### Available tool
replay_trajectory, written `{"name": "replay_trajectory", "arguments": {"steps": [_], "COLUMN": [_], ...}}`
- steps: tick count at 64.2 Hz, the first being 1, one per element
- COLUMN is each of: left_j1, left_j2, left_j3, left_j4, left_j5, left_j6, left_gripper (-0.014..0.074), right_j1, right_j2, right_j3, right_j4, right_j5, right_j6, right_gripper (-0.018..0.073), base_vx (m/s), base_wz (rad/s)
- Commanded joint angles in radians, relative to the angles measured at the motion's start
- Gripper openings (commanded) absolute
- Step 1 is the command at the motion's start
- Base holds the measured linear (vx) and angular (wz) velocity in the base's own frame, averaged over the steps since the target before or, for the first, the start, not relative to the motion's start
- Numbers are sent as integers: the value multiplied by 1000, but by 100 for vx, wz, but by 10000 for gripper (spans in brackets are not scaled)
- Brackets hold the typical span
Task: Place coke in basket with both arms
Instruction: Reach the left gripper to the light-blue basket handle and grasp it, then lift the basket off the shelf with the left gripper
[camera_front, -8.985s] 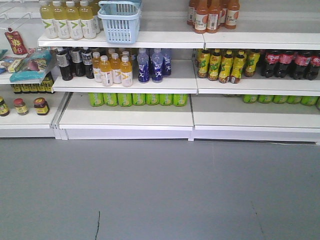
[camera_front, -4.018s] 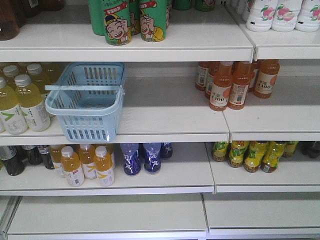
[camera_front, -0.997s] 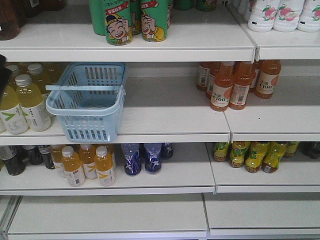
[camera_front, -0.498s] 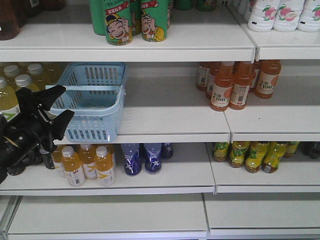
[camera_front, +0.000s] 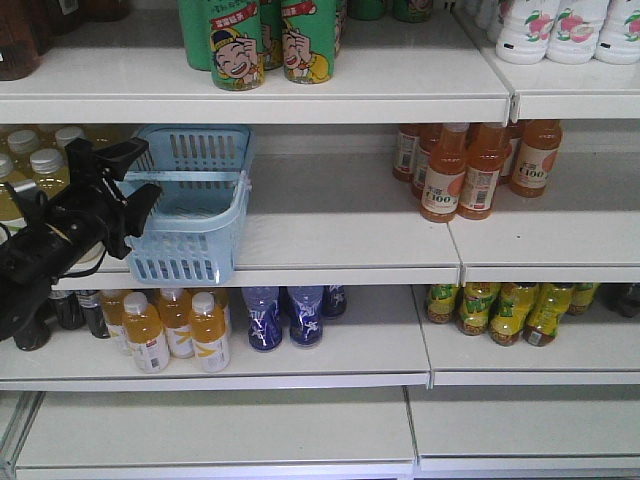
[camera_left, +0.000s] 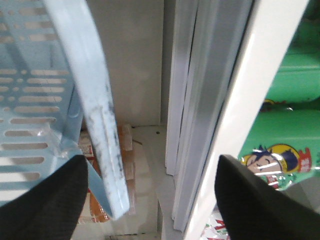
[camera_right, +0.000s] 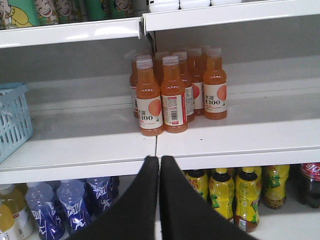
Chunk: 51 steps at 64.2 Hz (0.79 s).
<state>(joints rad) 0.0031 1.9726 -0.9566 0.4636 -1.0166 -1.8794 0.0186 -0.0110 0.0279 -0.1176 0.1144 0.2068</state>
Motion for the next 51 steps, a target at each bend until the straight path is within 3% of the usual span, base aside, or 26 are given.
{"name": "replay_trajectory", "arguments": {"steps": [1, 12, 19, 25, 33, 36, 42, 51], "left_j1": [0, 0, 0, 0, 0, 0, 0, -4], "left_j2": [-30, 11, 35, 43, 43, 43, 43, 38], "left_j3": [-64, -125, -151, -161, -161, -161, -159, -130], "left_j4": [-24, -25, -25, -25, -8, 16, 95, 330], "left_j5": [9, 47, 40, 28, 26, 13, -36, -242], "left_j6": [-7, -38, -72, -74, -74, -74, -81, -182], "left_gripper": [517, 512, 461, 345, 103, -4, -8, -8], "right_j1": [-6, -6, -6, -6, -6, -6, -6, -6], "right_j2": [-13, -13, -13, -13, -13, -13, -13, -13], "right_j3": [8, 8, 8, 8, 8, 8, 8, 8], "right_j4": [-6, -6, -6, -6, -6, -6, -6, -6], "right_j5": [-70, -70, -70, -70, -70, -70, -70, -70], "right_j6": [-4, -4, -4, -4, -4, -4, -4, -4], "right_gripper": [-6, -6, -6, -6, -6, -6, -6, -6], "base_vx": [0, 0, 0, 0, 0, 0, 0, 0], "base_wz": [0, 0, 0, 0, 0, 0, 0, 0]}}
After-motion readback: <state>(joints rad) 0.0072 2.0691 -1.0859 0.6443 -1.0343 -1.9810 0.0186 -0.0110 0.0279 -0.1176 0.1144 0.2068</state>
